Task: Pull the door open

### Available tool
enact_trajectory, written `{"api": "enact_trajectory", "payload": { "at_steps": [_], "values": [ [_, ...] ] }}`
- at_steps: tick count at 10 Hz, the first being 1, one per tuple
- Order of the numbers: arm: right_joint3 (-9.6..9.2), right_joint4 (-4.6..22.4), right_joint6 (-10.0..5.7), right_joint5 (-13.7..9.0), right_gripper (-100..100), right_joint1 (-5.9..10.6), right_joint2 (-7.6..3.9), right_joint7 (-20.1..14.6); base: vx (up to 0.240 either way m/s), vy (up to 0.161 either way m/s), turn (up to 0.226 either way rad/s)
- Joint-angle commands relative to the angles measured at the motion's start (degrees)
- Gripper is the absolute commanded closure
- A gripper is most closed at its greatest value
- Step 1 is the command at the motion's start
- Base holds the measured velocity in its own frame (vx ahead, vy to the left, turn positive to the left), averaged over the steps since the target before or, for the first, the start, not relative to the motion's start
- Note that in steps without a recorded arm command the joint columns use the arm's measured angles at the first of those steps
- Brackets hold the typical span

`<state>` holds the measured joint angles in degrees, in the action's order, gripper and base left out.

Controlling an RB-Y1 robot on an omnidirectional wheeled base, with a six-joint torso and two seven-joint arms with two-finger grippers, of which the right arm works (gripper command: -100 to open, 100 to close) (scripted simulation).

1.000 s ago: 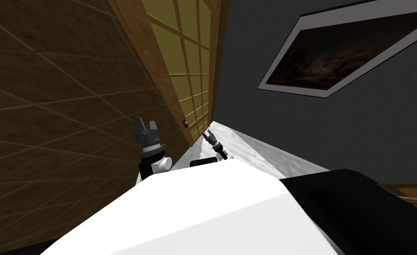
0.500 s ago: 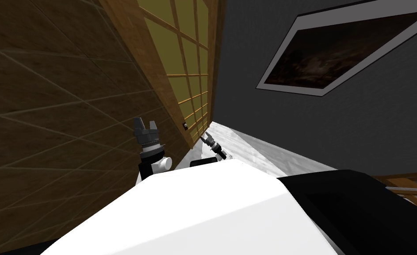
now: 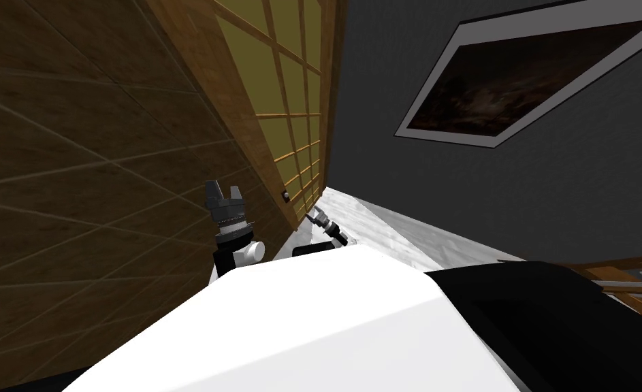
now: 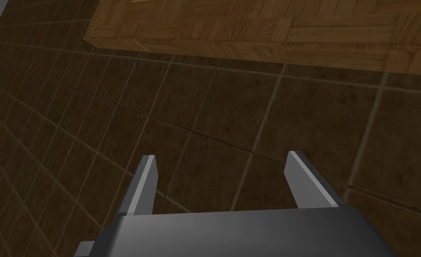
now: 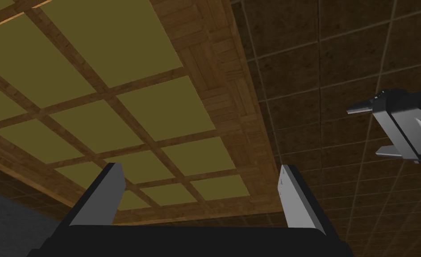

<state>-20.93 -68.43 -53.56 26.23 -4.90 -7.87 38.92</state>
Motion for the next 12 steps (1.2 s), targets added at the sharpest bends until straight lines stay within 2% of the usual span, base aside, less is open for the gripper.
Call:
{"api": "enact_trajectory", "payload": {
  "at_steps": [1,5,6,9,10,12],
  "values": [
    [-0.52,2.4,-0.70,0.7,-100,1.01,-0.06,1.4,0.081,0.067,-0.076],
    [-1.90,7.4,-2.11,2.3,-100,3.06,-0.34,4.6,0.087,0.068,-0.075],
    [-2.52,9.6,-2.75,3.1,-100,3.99,-0.47,6.1,0.107,0.100,-0.087],
    [-3.45,13.0,-3.71,4.2,-100,5.38,-0.65,8.2,0.090,0.081,-0.076],
    [-4.03,15.1,-4.30,4.9,-100,6.24,-0.76,9.6,0.104,0.060,-0.103],
    [-4.57,17.0,-4.85,5.6,-100,7.04,-0.86,10.8,0.104,0.056,-0.072]
  ]
}}
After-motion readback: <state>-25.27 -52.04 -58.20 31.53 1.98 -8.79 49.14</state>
